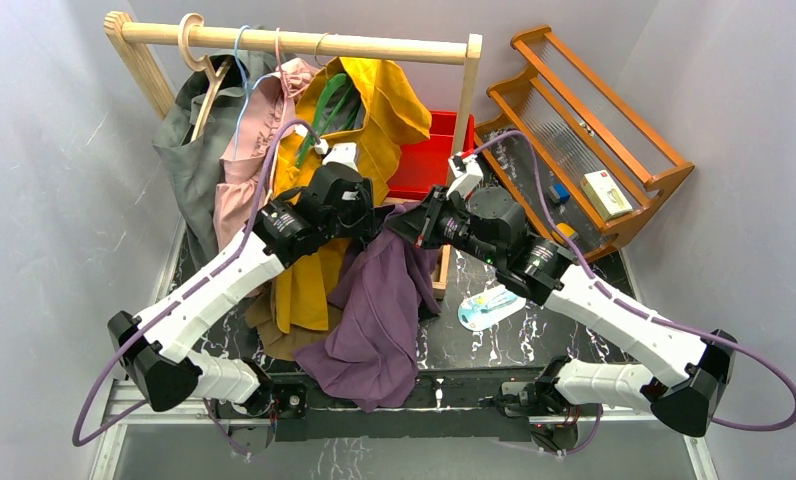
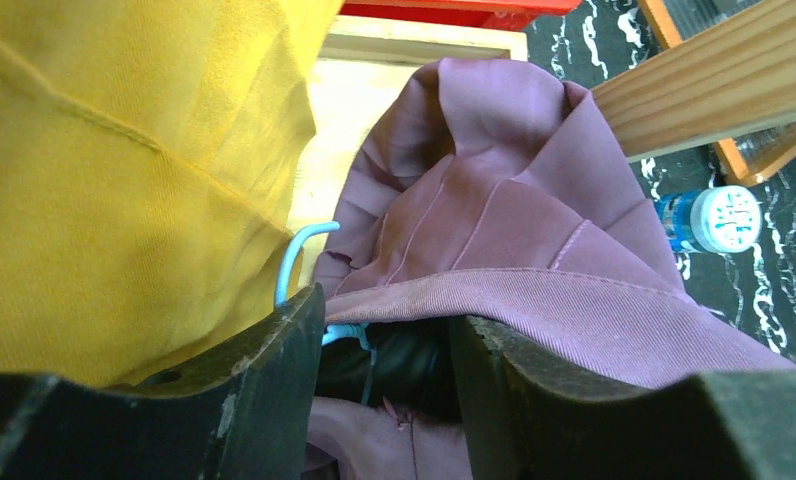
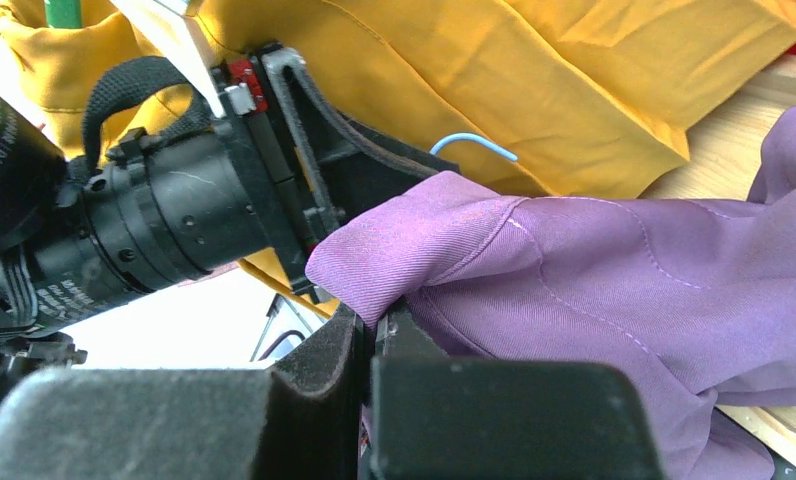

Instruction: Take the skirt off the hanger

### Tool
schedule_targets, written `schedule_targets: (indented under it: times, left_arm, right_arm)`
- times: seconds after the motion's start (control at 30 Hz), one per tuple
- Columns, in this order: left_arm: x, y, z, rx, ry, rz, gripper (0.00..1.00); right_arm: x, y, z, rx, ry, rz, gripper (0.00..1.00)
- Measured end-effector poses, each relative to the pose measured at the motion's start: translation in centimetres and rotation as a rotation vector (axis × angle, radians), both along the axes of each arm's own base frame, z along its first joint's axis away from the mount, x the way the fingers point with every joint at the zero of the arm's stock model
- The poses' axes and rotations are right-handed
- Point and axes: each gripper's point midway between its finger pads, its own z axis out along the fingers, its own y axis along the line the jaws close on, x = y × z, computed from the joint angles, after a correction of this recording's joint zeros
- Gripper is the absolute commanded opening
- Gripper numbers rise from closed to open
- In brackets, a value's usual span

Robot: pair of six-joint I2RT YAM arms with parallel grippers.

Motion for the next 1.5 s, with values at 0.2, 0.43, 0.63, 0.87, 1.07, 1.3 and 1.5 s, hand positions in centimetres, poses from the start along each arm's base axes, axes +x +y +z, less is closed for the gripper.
schedule_targets:
  times: [0.2, 0.43, 0.63, 0.87, 1.07, 1.3, 1.5]
  left_arm:
    - [-1.5, 0.4, 1.3, -0.038, -0.004, -0.036, 0.6]
    - [-2.3, 1.1, 1.8, -0.041, -0.007, -0.047, 0.62]
    - [-2.0, 1.2, 0.5, -0.004, 0.014, -0.035, 0.42]
    - [-0.8, 0.7, -2.4, 0.055, 0.061, -0.015, 0.29]
    - [-0.3, 0.7, -2.1, 0.066, 0.03, -0.022, 0.0]
    - [-0.8, 0.4, -0.8, 0.076, 0.0, -0.111, 0.0]
    - [-2.8, 0.4, 3.3, 0.035, -0.112, -0.28, 0.0]
  right_arm:
    - [-0.2, -0.3, 0.0, -0.008, -0.003, 0.001, 0.0]
    - [-0.3, -0.4, -0.1, -0.012, -0.005, 0.002, 0.0]
    - [-0.3, -0.5, 0.0, -0.01, -0.006, 0.002, 0.0]
    - [-0.4, -0.6, 0.0, -0.01, -0.007, 0.002, 0.0]
    - [-0.6, -0.8, -0.1, -0.016, -0.002, 0.002, 0.0]
    - [-0.8, -1.4, -1.0, -0.055, 0.007, -0.001, 0.0]
    - [-0.2, -2.8, -2.6, -0.175, 0.009, -0.053, 0.0]
